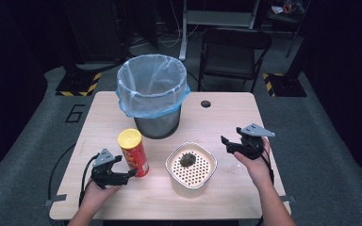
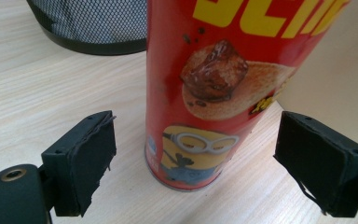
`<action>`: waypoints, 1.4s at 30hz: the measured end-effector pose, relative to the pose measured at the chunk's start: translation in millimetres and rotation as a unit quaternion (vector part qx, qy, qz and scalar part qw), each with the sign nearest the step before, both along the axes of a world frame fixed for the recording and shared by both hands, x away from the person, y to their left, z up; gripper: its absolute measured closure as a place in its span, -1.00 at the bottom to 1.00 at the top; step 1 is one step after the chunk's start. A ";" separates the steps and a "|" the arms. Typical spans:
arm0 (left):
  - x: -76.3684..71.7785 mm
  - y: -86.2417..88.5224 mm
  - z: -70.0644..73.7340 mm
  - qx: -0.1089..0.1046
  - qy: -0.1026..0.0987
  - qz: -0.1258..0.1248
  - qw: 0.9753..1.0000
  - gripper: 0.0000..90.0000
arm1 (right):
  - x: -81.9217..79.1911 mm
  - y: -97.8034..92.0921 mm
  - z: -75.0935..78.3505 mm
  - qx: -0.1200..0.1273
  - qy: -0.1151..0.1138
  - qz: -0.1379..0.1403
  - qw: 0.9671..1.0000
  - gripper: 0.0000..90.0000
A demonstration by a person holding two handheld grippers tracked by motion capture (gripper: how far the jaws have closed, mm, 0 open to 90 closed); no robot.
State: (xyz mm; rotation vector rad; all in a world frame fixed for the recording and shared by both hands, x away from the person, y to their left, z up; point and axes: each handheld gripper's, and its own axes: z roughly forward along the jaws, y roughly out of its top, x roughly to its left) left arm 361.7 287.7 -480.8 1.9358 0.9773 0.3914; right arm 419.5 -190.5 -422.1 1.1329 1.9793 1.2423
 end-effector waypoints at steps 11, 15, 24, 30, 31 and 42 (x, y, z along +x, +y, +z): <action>9.1 -7.3 -6.0 -0.026 0.009 0.002 1.000 -0.71 | -11.2 -10.2 -40.7 -0.022 0.021 -0.030 0.999 -0.42; 10.7 -9.4 -6.8 -0.023 0.005 0.000 1.000 -0.70 | -12.7 -15.1 -49.2 -0.017 0.027 -0.042 0.999 -0.43; 15.4 -18.0 -8.5 -0.014 -0.014 -0.014 1.000 -0.65 | -16.7 -28.6 -63.0 -0.007 0.041 -0.064 0.997 -0.42; 15.7 -20.1 -8.7 -0.010 -0.031 -0.016 0.999 -0.51 | -17.8 -29.8 -67.5 -0.014 0.048 -0.064 0.997 -0.42; 15.7 -20.6 -9.2 -0.009 -0.034 -0.016 0.999 -0.51 | -18.3 -30.1 -68.1 -0.014 0.050 -0.066 0.996 -0.42; 7.5 -15.9 3.2 0.017 -0.057 -0.006 0.998 -0.46 | -16.1 -33.1 -74.4 -0.026 0.061 -0.067 0.996 -0.41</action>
